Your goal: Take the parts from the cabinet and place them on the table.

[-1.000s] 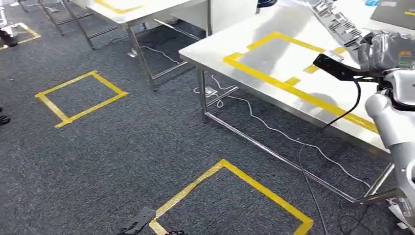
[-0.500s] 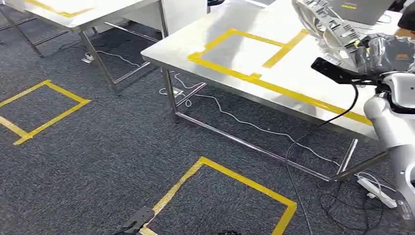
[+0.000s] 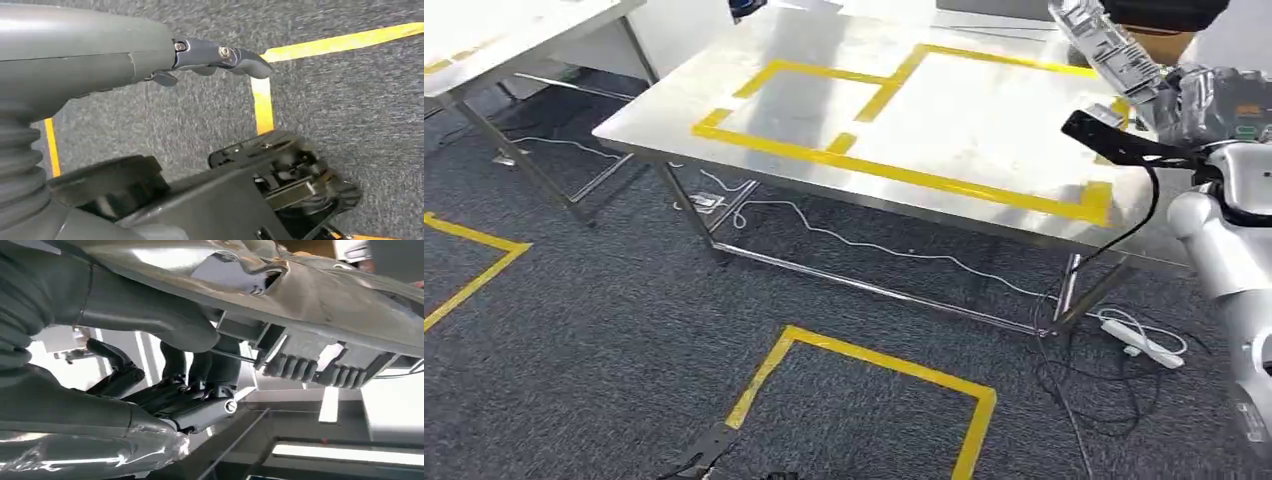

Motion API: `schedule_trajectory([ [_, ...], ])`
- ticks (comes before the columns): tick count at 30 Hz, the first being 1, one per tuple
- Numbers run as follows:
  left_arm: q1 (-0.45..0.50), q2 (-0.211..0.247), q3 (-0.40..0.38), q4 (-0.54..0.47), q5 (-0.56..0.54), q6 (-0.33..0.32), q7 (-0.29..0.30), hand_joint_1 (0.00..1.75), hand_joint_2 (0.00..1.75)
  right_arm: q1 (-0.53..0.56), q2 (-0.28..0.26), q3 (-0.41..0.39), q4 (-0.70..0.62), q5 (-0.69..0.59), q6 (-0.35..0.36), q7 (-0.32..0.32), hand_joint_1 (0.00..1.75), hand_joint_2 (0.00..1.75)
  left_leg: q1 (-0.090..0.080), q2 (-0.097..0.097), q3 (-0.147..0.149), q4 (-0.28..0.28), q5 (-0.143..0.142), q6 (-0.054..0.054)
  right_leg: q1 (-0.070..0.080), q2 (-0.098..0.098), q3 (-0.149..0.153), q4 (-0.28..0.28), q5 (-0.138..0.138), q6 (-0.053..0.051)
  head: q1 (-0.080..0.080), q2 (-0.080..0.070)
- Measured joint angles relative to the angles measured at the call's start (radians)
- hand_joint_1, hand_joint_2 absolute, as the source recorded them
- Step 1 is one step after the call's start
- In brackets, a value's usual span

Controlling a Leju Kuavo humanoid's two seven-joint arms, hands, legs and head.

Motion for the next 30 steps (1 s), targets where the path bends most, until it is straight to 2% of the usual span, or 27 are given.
schedule_trajectory([
  [2,-0.003,0.001,0.000,0.000,0.000,0.000,0.000,0.00,1.75,0.000,0.002,0.002,0.000,0.007,-0.003,0.000,1.75,1.75,0.000,-0.009,0.073,-0.161,0.093,0.013,-0.002,0.018,0.000,0.000,0.001,0.002,-0.001,0.000],
  [3,-0.004,0.000,0.000,0.000,0.000,0.000,0.000,0.00,1.75,-0.002,0.002,0.002,0.000,0.017,-0.003,0.000,1.75,1.75,0.000,-0.026,0.107,-0.232,0.117,0.018,-0.003,0.027,-0.001,0.000,0.002,0.006,-0.001,0.000],
  [4,-0.006,0.000,0.000,0.000,-0.001,0.000,0.000,0.00,1.75,-0.004,0.002,0.002,0.000,0.024,-0.006,0.000,1.75,1.75,0.003,-0.035,0.120,-0.267,0.105,0.019,0.003,0.038,-0.007,0.007,0.001,0.014,-0.001,0.000],
  [5,-0.008,0.000,0.000,0.000,-0.002,0.000,0.002,0.00,1.75,-0.005,0.002,0.003,0.002,0.030,-0.008,0.000,1.75,1.75,0.001,-0.033,0.118,-0.262,0.106,0.018,-0.001,0.040,-0.009,-0.001,0.005,0.020,0.000,0.000],
  [7,-0.007,0.000,0.000,0.000,-0.003,0.000,0.003,0.00,1.75,-0.005,-0.002,0.003,0.007,0.034,-0.008,0.000,1.75,1.75,-0.003,-0.031,0.119,-0.263,0.108,0.025,-0.005,0.046,-0.005,-0.012,0.010,0.034,-0.001,0.000],
  [8,-0.009,0.000,0.000,0.000,-0.003,0.000,0.003,0.00,1.75,-0.004,-0.002,0.004,0.008,0.034,-0.008,0.000,1.75,1.75,0.005,-0.026,0.122,-0.274,0.117,0.036,-0.004,0.040,-0.008,-0.012,0.008,0.039,-0.002,0.000],
  [9,-0.011,0.000,0.000,0.000,-0.003,0.001,0.004,0.00,1.75,-0.004,-0.005,0.003,0.010,0.034,-0.009,0.000,1.75,1.75,0.004,-0.024,0.123,-0.277,0.120,0.041,0.000,-0.004,-0.018,0.005,-0.010,0.039,0.003,0.000],
  [10,-0.011,-0.002,0.000,0.000,-0.003,0.002,0.004,0.00,1.75,-0.008,-0.006,0.004,0.012,0.034,-0.009,0.000,1.75,1.75,0.003,-0.024,0.123,-0.277,0.120,0.044,0.002,-0.038,-0.037,0.058,-0.046,0.041,0.009,0.000],
  [11,-0.009,-0.002,0.000,0.000,-0.003,0.002,0.005,0.00,1.75,-0.009,-0.005,0.005,0.014,0.034,-0.010,0.000,1.75,1.75,0.003,-0.023,0.123,-0.277,0.119,0.045,0.002,-0.052,-0.072,0.143,-0.091,0.044,0.009,0.000],
  [12,-0.007,-0.002,0.000,0.000,-0.004,0.002,0.006,0.00,1.75,-0.009,-0.005,0.006,0.015,0.034,-0.012,0.000,1.75,1.75,0.003,-0.020,0.123,-0.277,0.119,0.045,0.002,-0.056,-0.109,0.228,-0.127,0.046,0.008,0.000],
  [13,-0.006,-0.001,0.000,0.000,-0.004,0.002,0.006,0.00,1.75,-0.007,-0.005,0.006,0.018,0.034,-0.014,0.000,1.75,1.75,0.003,-0.016,0.123,-0.276,0.119,0.046,0.001,-0.057,-0.138,0.295,-0.147,0.049,0.010,0.000],
  [14,-0.006,-0.001,0.000,0.000,-0.004,0.002,0.006,0.00,1.75,-0.007,-0.005,0.006,0.019,0.034,-0.015,-0.002,1.75,1.75,0.004,-0.014,0.125,-0.276,0.118,0.045,0.000,-0.058,-0.146,0.316,-0.146,0.052,0.009,0.000],
  [15,-0.006,-0.002,0.000,0.000,-0.004,0.002,0.006,0.00,1.75,-0.006,-0.005,0.006,0.019,0.034,-0.015,-0.003,1.75,1.75,0.005,-0.012,0.126,-0.276,0.117,0.044,-0.001,-0.059,-0.129,0.285,-0.121,0.055,0.009,0.000],
  [16,-0.006,-0.002,0.000,0.000,-0.004,0.002,0.006,0.00,1.75,-0.006,-0.005,0.006,0.019,0.034,-0.015,-0.004,1.75,1.75,0.008,-0.010,0.129,-0.275,0.115,0.041,-0.002,-0.061,-0.091,0.215,-0.081,0.057,0.009,0.000],
  [17,-0.007,-0.003,0.000,0.000,-0.004,0.002,0.006,0.00,1.75,-0.008,-0.005,0.006,0.019,0.034,-0.016,-0.006,1.75,1.75,0.012,-0.010,0.132,-0.274,0.112,0.036,-0.003,-0.065,-0.043,0.126,-0.043,0.059,0.008,0.000],
  [18,-0.007,-0.002,0.000,0.000,-0.004,0.002,0.006,0.00,1.75,-0.010,-0.005,0.006,0.019,0.034,-0.017,-0.007,1.75,1.75,0.014,-0.010,0.135,-0.269,0.106,0.028,-0.006,-0.078,0.010,0.027,-0.009,0.066,0.010,0.000],
  [19,-0.008,0.001,0.000,0.000,-0.004,0.002,0.006,0.00,1.75,-0.012,-0.005,0.007,0.021,0.034,-0.021,-0.008,1.75,1.75,0.008,-0.010,0.131,-0.266,0.103,0.020,-0.001,-0.084,0.020,0.013,-0.033,0.070,0.011,0.000],
  [20,-0.008,0.000,0.000,0.000,-0.003,0.001,0.006,0.00,1.75,-0.014,-0.005,0.008,0.021,0.034,-0.022,-0.009,1.75,1.75,0.003,-0.011,0.129,-0.258,0.103,0.017,-0.002,-0.071,0.025,0.007,-0.026,0.049,0.008,0.000],
  [21,-0.006,0.000,0.000,0.000,-0.003,0.001,0.006,0.00,1.75,-0.011,-0.005,0.008,0.021,0.034,-0.022,-0.009,1.75,1.75,0.003,-0.011,0.130,-0.261,0.101,0.021,-0.006,-0.072,0.025,0.005,-0.022,0.045,0.004,0.000],
  [22,-0.004,0.001,0.000,0.000,-0.003,0.002,0.006,0.00,1.75,-0.010,-0.005,0.008,0.021,0.034,-0.022,-0.009,1.75,1.75,0.000,-0.011,0.129,-0.262,0.111,0.038,-0.006,-0.070,0.024,0.004,-0.021,0.043,0.003,0.000],
  [23,-0.004,0.001,0.000,0.000,-0.003,0.002,0.006,0.00,1.75,-0.010,-0.005,0.009,0.022,0.034,-0.022,-0.009,1.75,1.75,-0.002,-0.011,0.128,-0.262,0.116,0.047,-0.006,-0.066,0.022,0.004,-0.020,0.042,0.001,0.000],
  [25,-0.005,0.001,0.000,0.000,-0.003,0.002,0.006,0.00,1.75,-0.006,-0.005,0.011,0.022,0.034,-0.022,-0.009,1.75,1.75,-0.002,-0.011,0.128,-0.268,0.121,0.054,-0.006,-0.059,0.019,0.004,-0.019,0.038,0.000,0.000],
  [28,-0.005,0.001,0.000,0.000,-0.003,0.002,0.006,0.00,1.75,-0.005,-0.005,0.011,0.022,0.034,-0.022,-0.009,1.75,1.75,0.000,-0.009,0.129,-0.282,0.121,0.052,-0.003,-0.052,0.009,0.004,-0.015,0.029,0.001,0.000],
  [30,-0.005,0.000,0.000,0.000,-0.003,0.002,0.006,0.00,1.75,-0.005,-0.005,0.011,0.022,0.034,-0.022,-0.009,1.75,1.75,0.000,-0.008,0.128,-0.286,0.124,0.037,-0.003,-0.051,0.006,0.004,-0.013,0.027,0.001,0.000],
])
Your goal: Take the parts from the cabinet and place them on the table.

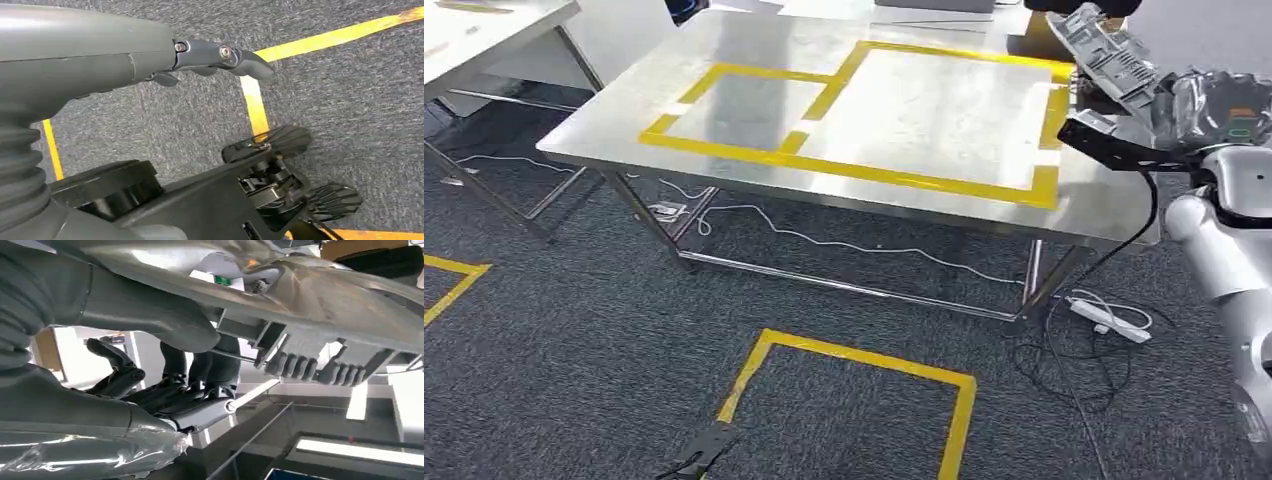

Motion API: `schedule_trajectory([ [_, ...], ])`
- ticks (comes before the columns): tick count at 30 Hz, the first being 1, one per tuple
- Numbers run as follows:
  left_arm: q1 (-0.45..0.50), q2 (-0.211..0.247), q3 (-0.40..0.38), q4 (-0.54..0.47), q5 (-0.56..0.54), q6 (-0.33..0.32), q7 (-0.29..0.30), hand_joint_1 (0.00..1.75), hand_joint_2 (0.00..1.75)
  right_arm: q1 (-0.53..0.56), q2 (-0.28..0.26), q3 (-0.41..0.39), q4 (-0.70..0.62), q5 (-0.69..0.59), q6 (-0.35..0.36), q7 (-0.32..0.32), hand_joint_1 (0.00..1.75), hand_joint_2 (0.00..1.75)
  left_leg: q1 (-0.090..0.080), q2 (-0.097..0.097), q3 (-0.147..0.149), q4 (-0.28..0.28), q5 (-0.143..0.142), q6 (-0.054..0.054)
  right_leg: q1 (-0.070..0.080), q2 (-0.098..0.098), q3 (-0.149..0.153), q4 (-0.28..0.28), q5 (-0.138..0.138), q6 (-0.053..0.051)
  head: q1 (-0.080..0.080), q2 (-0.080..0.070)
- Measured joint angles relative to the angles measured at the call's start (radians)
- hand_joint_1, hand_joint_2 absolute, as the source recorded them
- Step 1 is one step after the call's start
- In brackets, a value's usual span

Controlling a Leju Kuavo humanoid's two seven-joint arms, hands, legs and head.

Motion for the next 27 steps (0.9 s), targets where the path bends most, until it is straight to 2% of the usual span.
schedule_trajectory([
  [1,0.000,0.000,0.000,0.000,0.000,0.000,0.000,0.00,1.75,0.000,0.000,0.000,0.000,0.000,0.000,0.000,1.75,1.75,0.002,0.000,0.000,-0.004,0.001,-0.020,0.001,0.000,-0.002,0.000,0.001,-0.001,0.000,0.000],
  [2,0.000,0.000,0.000,0.000,0.000,-0.002,0.000,0.00,1.75,0.000,0.000,0.000,0.000,0.000,0.000,0.000,1.75,1.75,0.003,0.000,0.000,-0.005,0.001,-0.036,0.001,0.000,-0.003,0.000,0.002,-0.003,0.000,0.000],
  [3,0.000,0.000,0.000,0.000,0.000,-0.003,0.000,0.00,1.75,0.000,0.000,0.000,0.000,0.000,0.000,0.000,1.75,1.75,0.003,0.000,-0.001,-0.006,0.002,-0.041,0.001,0.000,-0.004,0.001,0.003,-0.004,0.000,0.000],
  [6,0.000,0.000,0.000,0.000,0.000,-0.003,0.000,0.00,1.75,0.001,0.000,0.001,0.000,0.000,0.000,0.000,1.75,1.75,0.003,0.000,-0.003,-0.006,0.003,-0.041,0.000,-0.001,-0.004,0.000,0.005,-0.004,0.000,0.000],
  [16,0.001,0.001,0.000,0.000,0.000,-0.002,0.000,0.00,1.75,0.001,0.001,0.002,0.000,0.000,0.000,0.000,1.75,1.75,-0.004,0.000,-0.012,0.005,0.003,-0.027,-0.007,-0.003,-0.002,-0.007,0.013,0.007,0.000,0.000],
  [21,0.001,0.004,0.000,0.000,-0.001,-0.001,0.004,0.00,1.75,0.004,0.001,0.001,0.000,-0.001,0.000,0.001,1.75,1.75,-0.009,0.000,-0.020,0.018,-0.002,-0.013,-0.011,-0.003,-0.002,-0.011,0.016,0.020,0.001,0.000],
  [23,0.000,0.005,0.000,0.000,-0.002,0.000,0.004,0.00,1.75,0.004,0.001,0.000,0.000,-0.002,0.000,0.003,1.75,1.75,-0.006,0.001,-0.013,0.002,0.004,-0.001,-0.008,0.000,0.007,-0.028,0.021,0.031,0.001,0.000],
  [24,0.000,0.004,0.000,0.000,-0.002,0.000,0.004,0.00,1.75,0.006,0.000,-0.002,-0.001,-0.003,0.000,0.003,1.75,1.75,0.001,0.008,-0.002,-0.013,0.013,0.000,-0.009,-0.003,0.000,-0.019,0.013,0.030,0.002,0.000],
  [25,0.000,0.004,0.000,0.000,-0.003,0.001,0.004,0.00,1.75,0.004,0.000,-0.003,0.000,-0.003,0.000,0.003,1.75,1.75,0.002,0.009,0.001,-0.018,0.015,0.007,-0.006,-0.007,-0.017,0.021,-0.019,0.029,0.003,0.000],
  [27,-0.002,0.003,0.000,0.000,-0.003,0.002,0.004,0.00,1.75,0.002,0.000,-0.004,0.000,-0.003,0.000,0.003,1.75,1.75,0.002,0.010,0.003,-0.018,0.013,0.009,-0.006,-0.007,-0.083,0.173,-0.091,0.032,0.003,0.000],
])
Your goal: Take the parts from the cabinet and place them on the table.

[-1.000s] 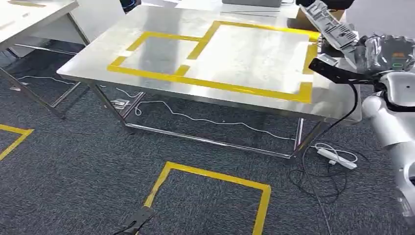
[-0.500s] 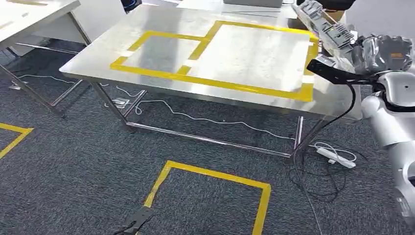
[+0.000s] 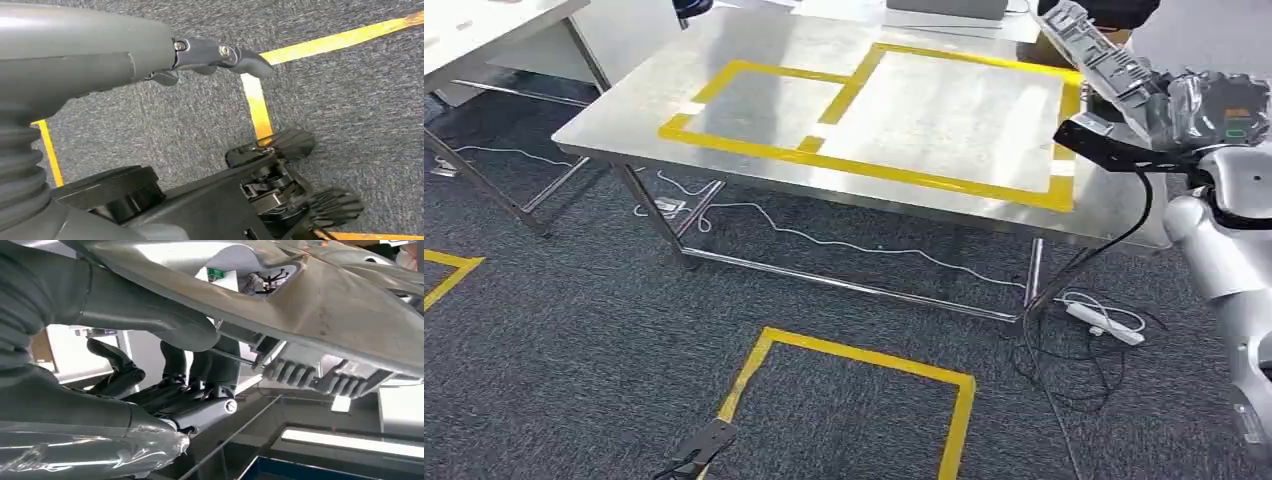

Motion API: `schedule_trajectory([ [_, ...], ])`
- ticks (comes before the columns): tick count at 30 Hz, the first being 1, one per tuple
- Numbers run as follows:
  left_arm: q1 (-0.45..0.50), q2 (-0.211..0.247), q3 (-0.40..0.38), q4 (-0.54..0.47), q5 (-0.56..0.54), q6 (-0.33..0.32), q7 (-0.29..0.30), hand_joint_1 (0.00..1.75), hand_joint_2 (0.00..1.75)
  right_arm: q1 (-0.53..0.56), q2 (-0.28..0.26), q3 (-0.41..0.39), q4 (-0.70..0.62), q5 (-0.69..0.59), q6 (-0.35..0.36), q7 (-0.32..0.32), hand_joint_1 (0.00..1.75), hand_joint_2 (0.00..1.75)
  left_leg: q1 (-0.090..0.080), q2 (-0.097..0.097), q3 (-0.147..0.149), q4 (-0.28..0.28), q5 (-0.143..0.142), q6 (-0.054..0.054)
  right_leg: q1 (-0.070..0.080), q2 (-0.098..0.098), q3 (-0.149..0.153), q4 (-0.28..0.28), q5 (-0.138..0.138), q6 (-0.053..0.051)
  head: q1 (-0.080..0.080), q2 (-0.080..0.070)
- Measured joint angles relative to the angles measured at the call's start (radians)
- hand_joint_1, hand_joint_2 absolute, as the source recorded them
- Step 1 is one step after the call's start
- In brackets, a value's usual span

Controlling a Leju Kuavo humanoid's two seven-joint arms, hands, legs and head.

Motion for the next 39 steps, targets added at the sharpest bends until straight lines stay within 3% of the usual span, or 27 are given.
schedule_trajectory([
  [1,0.000,0.000,0.000,0.000,0.000,0.000,0.000,0.00,1.75,0.002,0.000,-0.002,0.000,0.000,0.000,0.000,1.75,1.75,0.000,0.001,0.000,0.001,-0.001,0.000,0.000,0.000,-0.036,0.076,-0.028,0.003,0.000,0.000],
  [2,0.000,0.000,0.000,0.000,0.000,0.000,0.000,0.00,1.75,0.005,0.000,-0.003,0.000,0.000,0.000,0.000,1.75,1.75,0.001,0.002,0.001,0.001,-0.002,-0.001,-0.001,-0.001,-0.055,0.111,-0.032,0.006,0.000,0.000],
  [3,0.000,0.000,0.000,0.000,0.000,0.000,0.000,0.00,1.75,0.007,0.000,-0.003,0.000,0.000,0.000,0.000,1.75,1.75,0.003,0.002,0.004,0.002,-0.004,-0.004,-0.002,-0.001,-0.047,0.093,-0.010,0.009,0.000,0.000],
  [4,0.000,0.000,0.000,0.000,-0.001,0.000,0.000,0.00,1.75,0.007,0.000,-0.003,0.000,0.000,0.000,0.000,1.75,1.75,0.008,0.002,0.006,0.004,-0.008,-0.009,-0.003,-0.003,-0.015,0.030,0.030,0.012,0.000,0.000],
  [6,-0.001,-0.002,0.000,0.000,-0.001,0.000,0.000,0.00,1.75,0.005,0.000,-0.003,0.000,0.000,0.000,0.000,1.75,1.75,0.017,0.001,0.009,0.018,-0.020,-0.026,-0.010,-0.018,0.078,-0.152,0.113,0.025,0.001,0.000],
  [7,-0.002,0.003,0.000,0.000,-0.002,0.002,0.000,0.00,1.75,0.002,0.001,-0.003,0.001,0.000,0.000,0.000,1.75,1.75,0.011,0.001,0.005,0.025,-0.027,-0.035,-0.002,-0.020,0.098,-0.172,0.085,0.030,0.004,0.000],
  [8,-0.002,0.002,0.000,0.000,-0.002,0.002,0.000,0.00,1.75,0.002,0.002,-0.003,0.000,0.000,0.000,-0.001,1.75,1.75,0.008,0.000,0.002,0.034,-0.028,-0.039,-0.005,-0.008,0.097,-0.177,0.089,0.003,0.000,0.000],
  [11,-0.001,0.002,0.000,0.000,-0.003,0.002,0.000,0.00,1.75,0.004,0.002,-0.003,0.000,0.000,0.000,0.000,1.75,1.75,0.011,0.001,0.003,0.028,-0.027,-0.048,-0.001,-0.001,0.087,-0.164,0.085,-0.024,-0.006,0.000],
  [13,-0.004,0.002,0.000,0.000,-0.003,0.003,0.000,0.00,1.75,0.005,0.002,-0.003,0.000,0.000,0.000,0.000,1.75,1.75,0.011,-0.001,-0.010,0.059,-0.056,-0.056,-0.004,0.001,0.091,-0.166,0.083,-0.039,-0.008,0.000],
  [16,-0.003,0.002,0.000,0.000,-0.003,0.003,0.000,0.00,1.75,0.007,0.002,-0.003,0.000,0.001,0.000,0.000,1.75,1.75,0.010,-0.001,-0.131,0.291,-0.155,-0.061,-0.001,0.004,0.091,-0.166,0.080,-0.048,-0.014,0.000],
  [17,-0.001,0.002,0.000,0.000,-0.003,0.003,0.000,0.00,1.75,0.009,0.002,-0.003,0.000,0.001,0.000,0.000,1.75,1.75,0.010,-0.001,-0.163,0.342,-0.162,-0.060,0.000,0.006,0.091,-0.166,0.079,-0.049,-0.014,0.000],
  [18,0.001,0.002,0.000,0.000,-0.003,0.003,0.001,0.00,1.75,0.011,0.002,-0.003,0.000,0.001,0.000,0.000,1.75,1.75,0.009,-0.001,-0.167,0.337,-0.141,-0.055,0.001,0.010,0.092,-0.166,0.078,-0.049,-0.014,0.000],
  [19,0.000,0.002,0.000,0.000,-0.003,0.003,0.002,0.00,1.75,0.011,0.002,-0.003,0.000,0.001,0.000,0.000,1.75,1.75,0.007,-0.002,-0.153,0.296,-0.104,-0.048,0.002,0.014,0.093,-0.166,0.078,-0.049,-0.014,0.000],
  [21,-0.001,0.003,0.000,0.000,-0.003,0.003,0.002,0.00,1.75,0.011,0.004,-0.003,0.000,0.001,0.000,0.000,1.75,1.75,-0.001,-0.004,-0.085,0.139,-0.012,-0.028,0.002,0.019,0.094,-0.167,0.076,-0.047,-0.014,0.000],
  [22,-0.002,0.003,0.000,0.000,-0.003,0.003,0.002,0.00,1.75,0.012,0.006,-0.003,0.000,0.001,0.000,0.000,1.75,1.75,-0.007,-0.013,-0.053,0.065,0.010,-0.015,0.000,0.021,0.094,-0.167,0.076,-0.046,-0.016,0.000],
  [23,-0.002,0.003,0.000,0.000,-0.003,0.003,0.002,0.00,1.75,0.012,0.006,-0.003,0.000,0.001,0.000,0.000,1.75,1.75,-0.004,-0.014,-0.037,0.038,-0.004,-0.013,0.009,0.025,0.090,-0.163,0.073,-0.038,-0.016,0.000],
  [24,-0.002,0.002,0.000,0.000,-0.003,0.003,0.002,0.00,1.75,0.013,0.006,-0.003,0.001,0.001,0.000,0.002,1.75,1.75,-0.006,-0.013,-0.038,0.040,-0.009,-0.023,0.007,0.025,0.090,-0.167,0.075,-0.034,-0.016,0.000],
  [27,0.000,0.002,0.000,0.000,-0.003,0.004,0.002,0.00,1.75,0.023,0.007,-0.003,0.001,0.001,0.000,0.003,1.75,1.75,-0.001,-0.012,-0.030,0.023,-0.004,-0.010,0.003,0.023,0.098,-0.182,0.076,-0.016,-0.017,0.000],
  [28,-0.001,0.001,0.000,0.000,-0.003,0.004,0.002,0.00,1.75,0.026,0.007,-0.003,0.001,0.001,0.000,0.003,1.75,1.75,0.000,-0.012,-0.024,0.016,-0.002,-0.007,0.005,0.011,0.089,-0.165,0.057,-0.019,-0.013,0.000],
  [31,0.002,0.000,0.000,0.000,-0.003,0.004,0.002,0.00,1.75,0.030,0.007,-0.002,0.002,0.001,0.000,0.003,1.75,1.75,-0.001,-0.013,-0.018,0.017,-0.007,0.002,0.012,0.009,-0.005,0.058,-0.057,-0.022,-0.009,0.000],
  [32,0.003,0.000,0.000,0.000,-0.003,0.004,0.002,0.00,1.75,0.034,0.007,-0.002,0.002,0.000,0.000,0.003,1.75,1.75,-0.001,-0.013,-0.015,0.017,-0.009,0.003,0.013,0.009,-0.034,0.117,-0.071,-0.020,-0.009,0.000],
  [33,0.004,0.000,0.000,0.000,-0.003,0.004,0.002,0.00,1.75,0.038,0.007,-0.002,0.002,0.000,0.000,0.002,1.75,1.75,-0.001,-0.013,-0.011,0.017,-0.012,0.002,0.013,0.008,-0.043,0.128,-0.060,-0.017,-0.009,0.000],
  [34,0.004,0.000,0.000,0.000,-0.003,0.004,0.002,0.00,1.75,0.038,0.007,-0.002,0.002,0.001,0.000,0.001,1.75,1.75,0.000,-0.013,-0.005,0.018,-0.016,0.001,0.011,0.005,-0.027,0.089,-0.021,-0.013,-0.009,0.000],
  [36,0.003,-0.002,0.000,0.000,-0.003,0.004,0.002,0.00,1.75,0.034,0.007,-0.002,0.001,0.001,-0.001,0.000,1.75,1.75,0.004,-0.014,0.008,0.019,-0.025,-0.009,0.007,-0.005,0.051,-0.080,0.076,-0.004,-0.009,0.000],
  [37,0.003,-0.001,0.000,0.000,-0.003,0.004,0.002,0.00,1.75,0.032,0.007,-0.003,0.001,0.001,-0.002,0.000,1.75,1.75,0.005,-0.014,0.012,0.022,-0.031,-0.017,0.003,-0.016,0.085,-0.159,0.101,0.003,-0.008,0.000],
  [38,0.001,0.000,0.000,0.000,-0.003,0.004,0.002,0.00,1.75,0.027,0.008,-0.002,0.002,0.001,-0.002,0.000,1.75,1.75,-0.003,-0.016,0.009,0.026,-0.034,-0.022,0.011,-0.015,0.106,-0.173,0.086,0.004,-0.008,0.000],
  [39,0.001,0.001,0.000,0.000,-0.003,0.004,0.002,0.00,1.75,0.023,0.008,-0.003,0.001,0.001,-0.002,0.000,1.75,1.75,-0.003,-0.016,0.006,0.030,-0.032,-0.025,0.010,-0.012,0.106,-0.177,0.081,-0.014,-0.011,0.000],
])
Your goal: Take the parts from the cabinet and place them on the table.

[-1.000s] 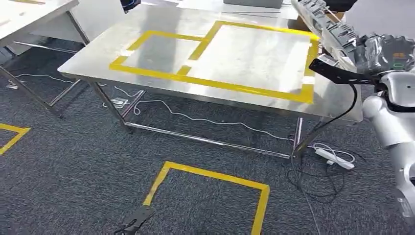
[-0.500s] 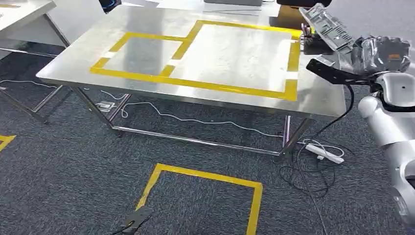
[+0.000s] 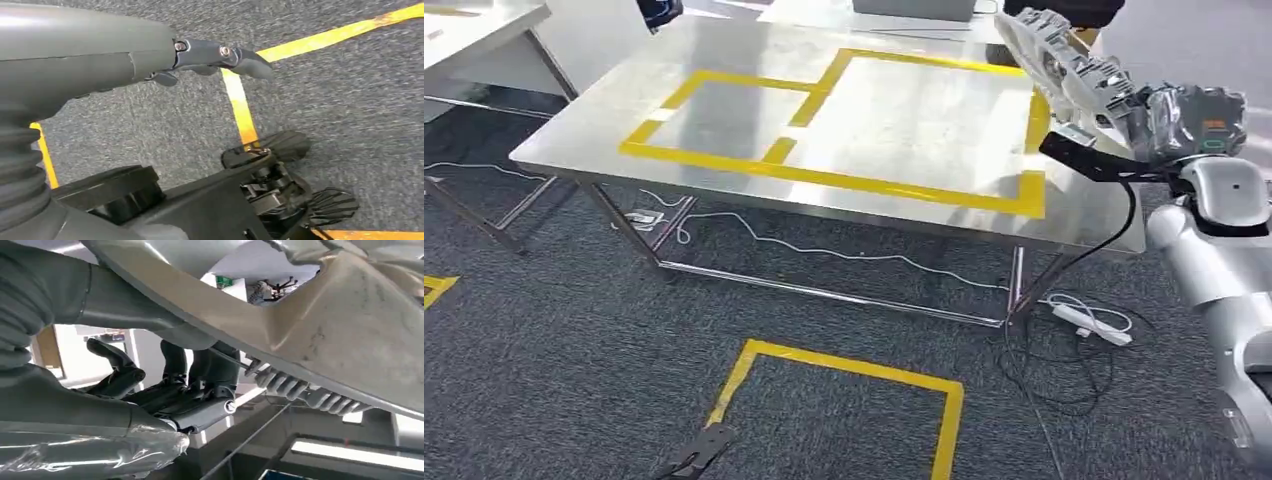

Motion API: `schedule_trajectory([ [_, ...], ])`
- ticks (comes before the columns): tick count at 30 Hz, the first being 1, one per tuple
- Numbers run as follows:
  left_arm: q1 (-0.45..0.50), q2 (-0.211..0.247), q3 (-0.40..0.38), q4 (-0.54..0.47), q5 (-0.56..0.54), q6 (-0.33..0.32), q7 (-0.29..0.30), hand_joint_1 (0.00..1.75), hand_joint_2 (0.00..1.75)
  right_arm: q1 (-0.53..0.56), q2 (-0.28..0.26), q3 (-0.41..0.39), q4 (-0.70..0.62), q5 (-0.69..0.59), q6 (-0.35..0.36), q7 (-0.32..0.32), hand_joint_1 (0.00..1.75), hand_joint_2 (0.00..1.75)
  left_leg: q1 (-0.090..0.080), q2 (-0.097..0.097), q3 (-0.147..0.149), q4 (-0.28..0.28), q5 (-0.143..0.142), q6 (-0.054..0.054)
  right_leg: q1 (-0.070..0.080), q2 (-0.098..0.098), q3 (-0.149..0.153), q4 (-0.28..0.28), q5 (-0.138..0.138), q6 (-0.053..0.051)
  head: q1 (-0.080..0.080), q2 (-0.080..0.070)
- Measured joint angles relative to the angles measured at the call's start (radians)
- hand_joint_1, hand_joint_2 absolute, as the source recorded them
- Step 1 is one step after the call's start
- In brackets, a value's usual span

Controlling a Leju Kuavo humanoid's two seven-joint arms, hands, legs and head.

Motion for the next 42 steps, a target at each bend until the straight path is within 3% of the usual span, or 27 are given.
schedule_trajectory([
  [2,0.002,0.000,0.000,0.000,0.000,0.000,0.001,0.00,1.75,0.000,0.000,-0.001,0.000,0.000,0.000,0.000,1.75,1.75,0.001,0.002,0.001,-0.004,0.001,-0.004,0.003,0.004,-0.006,0.003,-0.004,-0.012,-0.005,0.000],
  [4,0.000,0.000,0.000,0.000,0.000,0.000,0.002,0.00,1.75,0.000,0.000,-0.001,-0.001,0.000,0.000,0.000,1.75,1.75,0.002,0.003,-0.005,0.009,-0.015,-0.018,-0.002,0.007,-0.002,-0.002,-0.004,-0.028,-0.006,0.000],
  [5,-0.001,0.000,0.000,0.000,0.000,0.000,0.002,0.00,1.75,0.000,0.000,-0.001,-0.001,0.000,0.000,0.002,1.75,1.75,0.003,0.004,-0.027,0.053,-0.041,-0.025,-0.004,0.007,-0.001,-0.002,-0.005,-0.034,-0.013,0.000],
  [7,0.000,-0.001,0.000,0.000,0.000,0.000,0.002,0.00,1.75,0.003,0.000,-0.001,-0.001,0.000,0.000,0.003,1.75,1.75,0.005,0.004,-0.112,0.217,-0.115,-0.035,-0.004,0.008,-0.001,-0.002,-0.008,-0.038,-0.014,0.000],
  [8,0.002,-0.001,0.000,0.000,0.000,0.000,0.002,0.00,1.75,0.008,0.000,-0.001,0.000,0.000,0.000,0.003,1.75,1.75,0.005,0.004,-0.153,0.287,-0.134,-0.037,-0.004,0.009,0.000,-0.002,-0.009,-0.039,-0.014,0.000],
  [9,0.003,-0.001,0.000,0.000,0.000,0.000,0.002,0.00,1.75,0.013,0.000,-0.001,0.000,0.000,0.000,0.003,1.75,1.75,0.005,0.004,-0.173,0.310,-0.128,-0.036,-0.004,0.011,0.002,-0.002,-0.010,-0.040,-0.013,0.000],
  [11,0.003,0.000,0.000,0.000,0.000,0.000,0.002,0.00,1.75,0.017,0.000,-0.001,0.000,0.000,0.000,0.003,1.75,1.75,0.005,0.004,-0.152,0.238,-0.050,-0.026,-0.004,0.015,0.005,-0.002,-0.013,-0.039,-0.014,0.000],
  [13,0.003,0.000,0.000,0.000,0.000,0.000,0.002,0.00,1.75,0.016,0.001,0.000,0.000,0.000,-0.001,0.003,1.75,1.75,0.001,0.004,-0.081,0.060,0.053,-0.009,-0.006,0.021,0.008,-0.002,-0.017,-0.034,-0.014,0.000],
  [15,0.004,0.000,0.000,0.000,0.000,0.000,0.002,0.00,1.75,0.018,0.002,-0.001,0.000,0.000,-0.001,0.004,1.75,1.75,0.001,0.003,-0.050,-0.002,0.035,-0.002,0.003,0.027,0.005,0.002,-0.021,-0.023,-0.014,0.000],
  [18,0.008,0.000,0.000,0.000,0.000,-0.001,0.002,0.00,1.75,0.028,0.003,0.000,0.000,0.000,-0.001,0.004,1.75,1.75,0.001,0.002,-0.046,-0.003,0.031,0.008,0.001,0.026,0.017,-0.015,-0.020,-0.006,-0.015,0.000],
  [19,0.008,0.000,0.000,0.000,0.000,-0.001,0.002,0.00,1.75,0.036,0.003,0.000,0.000,0.000,0.000,0.003,1.75,1.75,0.005,0.002,-0.036,-0.014,0.034,0.014,0.001,0.020,0.014,-0.009,-0.033,-0.007,-0.012,0.000],
  [20,0.009,-0.002,0.000,0.000,0.000,-0.001,0.002,0.00,1.75,0.040,0.003,0.000,0.000,0.000,0.000,0.003,1.75,1.75,0.005,0.000,-0.030,-0.018,0.033,0.021,0.002,0.016,0.005,0.024,-0.062,-0.013,-0.009,0.000],
  [22,0.009,-0.002,0.000,0.000,0.000,-0.001,0.002,0.00,1.75,0.045,0.004,0.001,0.000,0.000,0.000,0.003,1.75,1.75,0.002,-0.003,-0.024,-0.018,0.029,0.027,0.008,0.016,-0.060,0.184,-0.143,-0.018,-0.009,0.000],
  [23,0.010,-0.002,0.000,0.000,0.000,-0.001,0.002,0.00,1.75,0.046,0.004,0.001,0.000,0.000,0.000,0.003,1.75,1.75,0.001,-0.003,-0.021,-0.018,0.027,0.029,0.010,0.017,-0.096,0.260,-0.171,-0.017,-0.009,0.000],
  [24,0.010,-0.002,0.000,0.000,0.000,-0.001,0.002,0.00,1.75,0.047,0.004,0.001,0.000,0.000,0.000,0.002,1.75,1.75,0.001,-0.004,-0.018,-0.017,0.024,0.030,0.011,0.017,-0.121,0.306,-0.174,-0.014,-0.009,0.000],
  [25,0.010,-0.002,0.000,0.000,0.000,-0.001,0.002,0.00,1.75,0.047,0.004,0.001,0.000,0.000,0.000,0.002,1.75,1.75,0.001,-0.004,-0.013,-0.017,0.022,0.028,0.009,0.016,-0.119,0.293,-0.148,-0.010,-0.009,0.000],
  [26,0.010,-0.003,0.000,0.000,0.000,-0.002,0.002,0.00,1.75,0.045,0.004,0.001,0.000,0.000,0.000,0.002,1.75,1.75,0.003,-0.005,-0.008,-0.017,0.018,0.025,0.007,0.014,-0.096,0.237,-0.101,-0.005,-0.009,0.000],
  [28,0.008,-0.004,0.000,0.000,0.000,-0.002,0.002,0.00,1.75,0.034,0.004,0.000,-0.001,0.000,0.000,0.002,1.75,1.75,0.007,-0.007,0.001,-0.011,0.009,0.015,-0.002,0.006,-0.021,0.059,0.002,0.008,-0.008,0.000],
  [29,0.008,-0.003,0.000,0.000,0.000,-0.002,0.002,0.00,1.75,0.027,0.004,0.000,0.000,0.000,0.000,0.002,1.75,1.75,0.003,-0.007,0.001,-0.009,0.004,0.007,0.000,0.002,0.005,0.021,-0.005,0.017,-0.009,0.000],
  [30,0.007,-0.002,0.000,0.000,0.000,-0.002,0.002,0.00,1.75,0.020,0.004,0.000,-0.001,0.000,0.000,0.002,1.75,1.75,0.000,-0.008,-0.003,0.001,0.003,0.004,0.000,0.005,0.021,-0.013,-0.013,0.005,-0.009,0.000],
  [31,0.007,-0.002,0.000,0.000,0.000,-0.002,0.002,0.00,1.75,0.018,0.005,0.000,-0.001,0.000,0.000,0.003,1.75,1.75,-0.001,-0.009,-0.005,-0.002,0.007,0.001,0.003,0.005,0.016,-0.004,-0.014,-0.005,-0.014,0.000],
  [33,0.008,-0.001,0.000,0.000,0.000,-0.002,0.002,0.00,1.75,0.016,0.004,0.000,-0.001,0.000,0.000,0.003,1.75,1.75,0.000,-0.008,-0.005,-0.003,0.006,-0.003,0.004,0.009,0.010,0.001,-0.017,-0.015,-0.015,0.000],
  [35,0.004,-0.001,0.000,0.000,0.000,-0.002,0.002,0.00,1.75,0.014,0.004,-0.001,-0.002,0.000,0.000,0.003,1.75,1.75,0.000,-0.006,-0.016,0.020,-0.017,-0.016,-0.003,0.010,0.016,-0.003,-0.018,-0.030,-0.018,0.000],
  [38,0.002,-0.001,0.000,0.000,0.000,-0.002,0.002,0.00,1.75,0.014,0.004,-0.001,-0.003,0.000,0.000,0.004,1.75,1.75,0.004,0.001,-0.132,0.245,-0.113,-0.032,-0.003,0.010,0.016,-0.004,-0.021,-0.038,-0.022,0.000],
  [39,0.004,-0.001,0.000,0.000,-0.001,-0.002,0.002,0.00,1.75,0.015,0.004,-0.001,-0.003,0.000,0.001,0.004,1.75,1.75,0.004,0.002,-0.164,0.297,-0.123,-0.032,-0.003,0.011,0.017,-0.004,-0.022,-0.040,-0.023,0.000],
  [40,0.004,-0.001,0.000,0.000,-0.002,-0.002,0.002,0.00,1.75,0.017,0.004,-0.001,-0.002,0.000,0.001,0.005,1.75,1.75,0.004,0.002,-0.175,0.303,-0.107,-0.030,-0.003,0.012,0.019,-0.004,-0.023,-0.040,-0.022,0.000],
  [42,0.003,0.000,0.000,0.000,-0.002,-0.002,0.002,0.00,1.75,0.017,0.005,-0.001,-0.003,0.000,0.001,0.005,1.75,1.75,0.002,0.002,-0.136,0.192,-0.010,-0.016,-0.003,0.016,0.026,-0.004,-0.028,-0.039,-0.022,0.000],
])
